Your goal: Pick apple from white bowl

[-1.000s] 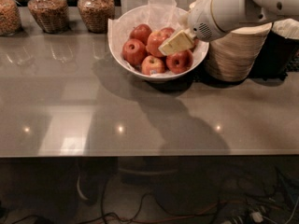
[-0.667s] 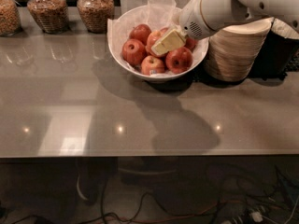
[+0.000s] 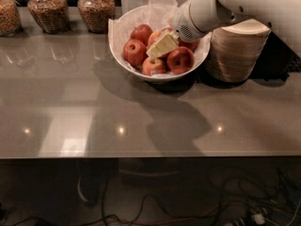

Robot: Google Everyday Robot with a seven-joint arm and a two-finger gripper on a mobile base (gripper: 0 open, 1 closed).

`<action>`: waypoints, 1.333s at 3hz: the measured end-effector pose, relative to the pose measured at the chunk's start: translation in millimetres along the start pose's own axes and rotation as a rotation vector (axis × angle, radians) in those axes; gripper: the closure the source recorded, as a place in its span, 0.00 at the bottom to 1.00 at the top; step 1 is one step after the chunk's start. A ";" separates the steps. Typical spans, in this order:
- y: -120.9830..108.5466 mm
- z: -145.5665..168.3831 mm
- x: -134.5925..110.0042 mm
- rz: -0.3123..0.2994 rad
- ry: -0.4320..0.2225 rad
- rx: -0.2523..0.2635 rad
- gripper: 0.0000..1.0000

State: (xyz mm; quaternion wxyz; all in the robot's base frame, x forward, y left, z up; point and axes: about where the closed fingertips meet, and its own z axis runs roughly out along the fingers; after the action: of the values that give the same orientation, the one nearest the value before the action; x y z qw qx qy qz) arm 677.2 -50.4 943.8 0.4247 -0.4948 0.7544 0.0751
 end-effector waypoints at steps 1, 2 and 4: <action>-0.1 13.6 8.6 0.014 0.032 -0.014 0.28; -0.4 22.0 15.7 0.026 0.056 -0.025 0.33; -4.0 18.1 17.3 0.047 0.071 -0.025 0.75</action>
Offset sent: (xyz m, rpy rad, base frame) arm 0.0156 -0.0039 -0.0351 -0.0396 0.0851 -0.0311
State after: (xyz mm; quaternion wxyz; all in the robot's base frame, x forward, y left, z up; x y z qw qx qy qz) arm 688.2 -54.5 921.3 0.3894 -0.4845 0.7795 0.0771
